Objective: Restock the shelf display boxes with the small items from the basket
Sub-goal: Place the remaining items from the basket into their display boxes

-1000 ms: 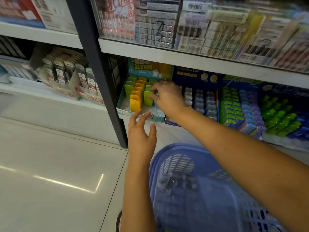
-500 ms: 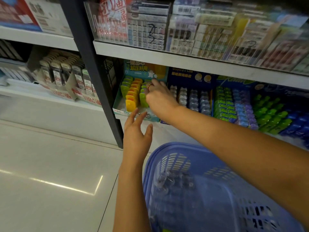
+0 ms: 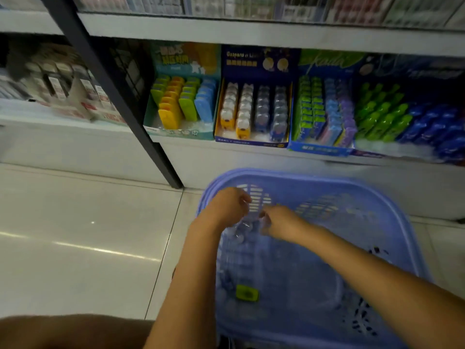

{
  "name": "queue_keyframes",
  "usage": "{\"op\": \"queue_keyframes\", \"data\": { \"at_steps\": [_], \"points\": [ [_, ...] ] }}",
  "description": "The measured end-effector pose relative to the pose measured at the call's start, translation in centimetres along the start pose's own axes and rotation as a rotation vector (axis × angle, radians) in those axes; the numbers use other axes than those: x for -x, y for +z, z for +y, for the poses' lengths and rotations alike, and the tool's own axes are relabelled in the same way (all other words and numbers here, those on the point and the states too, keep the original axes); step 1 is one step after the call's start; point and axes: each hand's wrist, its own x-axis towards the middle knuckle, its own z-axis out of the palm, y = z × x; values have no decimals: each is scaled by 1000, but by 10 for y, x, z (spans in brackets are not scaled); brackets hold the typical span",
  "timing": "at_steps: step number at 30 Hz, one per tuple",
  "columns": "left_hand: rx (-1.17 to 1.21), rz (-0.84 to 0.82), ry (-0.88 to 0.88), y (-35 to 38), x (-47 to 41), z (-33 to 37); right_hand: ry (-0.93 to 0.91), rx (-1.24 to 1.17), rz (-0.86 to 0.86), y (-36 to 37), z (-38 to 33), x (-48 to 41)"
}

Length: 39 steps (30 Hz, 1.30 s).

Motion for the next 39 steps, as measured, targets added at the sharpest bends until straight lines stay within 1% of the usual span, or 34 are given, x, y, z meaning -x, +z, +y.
{"op": "queue_keyframes", "data": {
  "at_steps": [1, 3, 5, 6, 8, 9, 11, 14, 17, 19, 21, 22, 24, 25, 26, 28, 29, 31, 32, 34, 36, 38, 39],
  "points": [
    [-126, -174, -15, 17, -5, -2, 20, -1, -118, 19, 11, 1],
    [-301, -432, -39, 51, -10, -9, 62, -19, -293, 53, 27, 2],
    [-375, -592, -102, 84, -7, -24, 97, -55, -404, 85, 37, -1],
    [-422, -634, -127, 97, -3, -30, 88, -56, -443, 99, 39, -3],
    [-488, -663, -178, 117, 4, -41, 69, -58, -501, 125, 40, -8],
    [-479, -661, -235, 123, 5, -44, 59, -74, -513, 133, 40, -10],
    [-462, -664, -326, 128, 7, -49, 36, -102, -500, 147, 38, -11],
    [-424, -638, -365, 136, 5, -58, 14, -146, -480, 161, 33, -11],
    [-326, -628, -567, 143, 5, -68, 14, -72, -515, 166, 31, -6],
    [-221, -627, -649, 146, 1, -72, 6, -82, -522, 161, 33, -4],
    [-215, -704, -659, 146, 2, -70, -2, -106, -537, 149, 38, -2],
    [-265, -734, -637, 148, 2, -72, 6, -110, -545, 141, 42, -2],
    [-430, -725, -549, 146, 2, -71, 71, -150, -563, 121, 52, -4],
    [-475, -712, -518, 142, 1, -66, 107, -217, -582, 109, 58, -4],
    [-477, -729, -513, 135, -1, -61, 156, -356, -595, 96, 62, -5],
    [-361, -777, -471, 121, -8, -52, 255, -750, -570, 67, 71, -2],
    [-242, -778, -461, 114, -11, -48, 263, -918, -532, 52, 75, 1],
    [96, -724, -536, 97, -15, -32, 220, -1132, -425, 25, 77, 9],
    [286, -648, -566, 86, -16, -22, 174, -1190, -363, 12, 75, 14],
    [634, -440, -564, 65, -20, -4, 72, -1220, -190, -7, 65, 20],
    [939, -265, -525, 44, -19, 14, -5, -1152, 88, -19, 52, 22],
    [1198, -179, -452, 24, -12, 29, -55, -1016, 375, -27, 37, 23],
    [1314, -152, -409, 16, -7, 36, -78, -916, 493, -30, 28, 23]
  ]
}}
